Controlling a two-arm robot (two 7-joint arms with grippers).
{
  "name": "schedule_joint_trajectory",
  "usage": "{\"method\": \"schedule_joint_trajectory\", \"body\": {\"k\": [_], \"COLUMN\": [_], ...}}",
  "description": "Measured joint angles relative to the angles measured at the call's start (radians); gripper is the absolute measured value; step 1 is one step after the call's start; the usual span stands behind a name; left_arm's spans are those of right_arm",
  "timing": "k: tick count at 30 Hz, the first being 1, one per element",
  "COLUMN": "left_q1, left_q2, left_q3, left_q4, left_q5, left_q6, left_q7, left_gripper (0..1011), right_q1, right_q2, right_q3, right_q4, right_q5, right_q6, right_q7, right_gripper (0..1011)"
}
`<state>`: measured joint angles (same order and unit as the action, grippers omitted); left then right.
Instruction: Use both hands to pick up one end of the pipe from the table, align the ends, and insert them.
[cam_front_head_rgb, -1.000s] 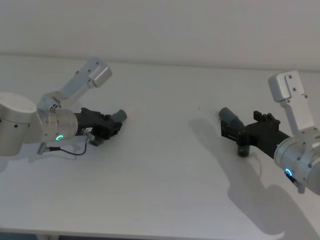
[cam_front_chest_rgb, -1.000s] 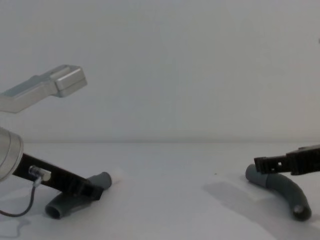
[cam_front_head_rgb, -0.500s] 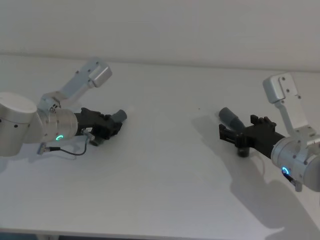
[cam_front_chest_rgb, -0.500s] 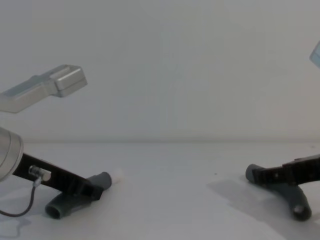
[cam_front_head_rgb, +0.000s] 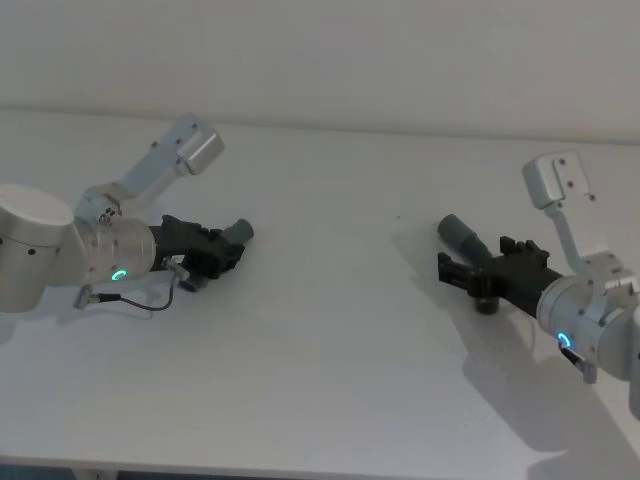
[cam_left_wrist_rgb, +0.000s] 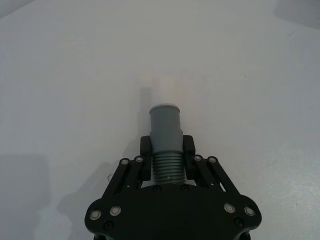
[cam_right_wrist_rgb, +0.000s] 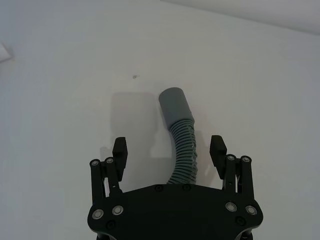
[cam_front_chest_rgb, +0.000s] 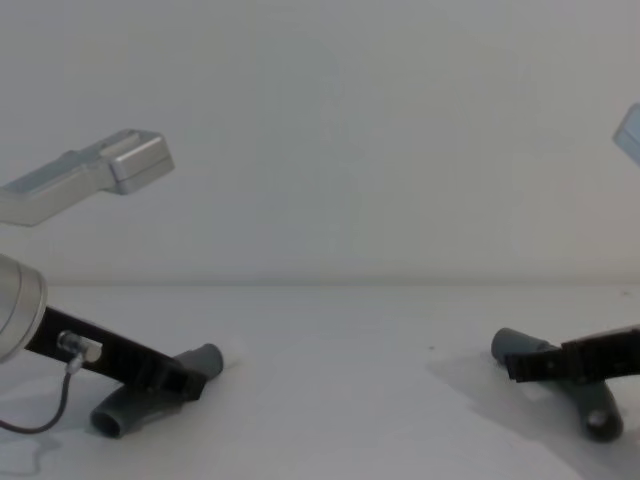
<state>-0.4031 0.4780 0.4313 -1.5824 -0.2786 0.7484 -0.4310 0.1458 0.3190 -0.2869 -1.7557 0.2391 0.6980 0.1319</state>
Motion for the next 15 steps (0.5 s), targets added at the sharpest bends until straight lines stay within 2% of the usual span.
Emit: {"method": "schedule_joint_trajectory", "body": {"k": [15], "left_q1": [0.0], "left_q2": [0.0], "left_q3": [0.0], "left_q4": [0.0], "left_q5": [0.0], "left_q6": [0.0], "left_q7": [0.0], "left_gripper": [354], "right_q1": [0.018], "right_q2": [-0.026], "right_q3": [0.004], "right_q4": [0.039], "right_q5": [-0.007], "right_q6": [0.014], "right_q7": [-0.001], "right_gripper": [1004]}}
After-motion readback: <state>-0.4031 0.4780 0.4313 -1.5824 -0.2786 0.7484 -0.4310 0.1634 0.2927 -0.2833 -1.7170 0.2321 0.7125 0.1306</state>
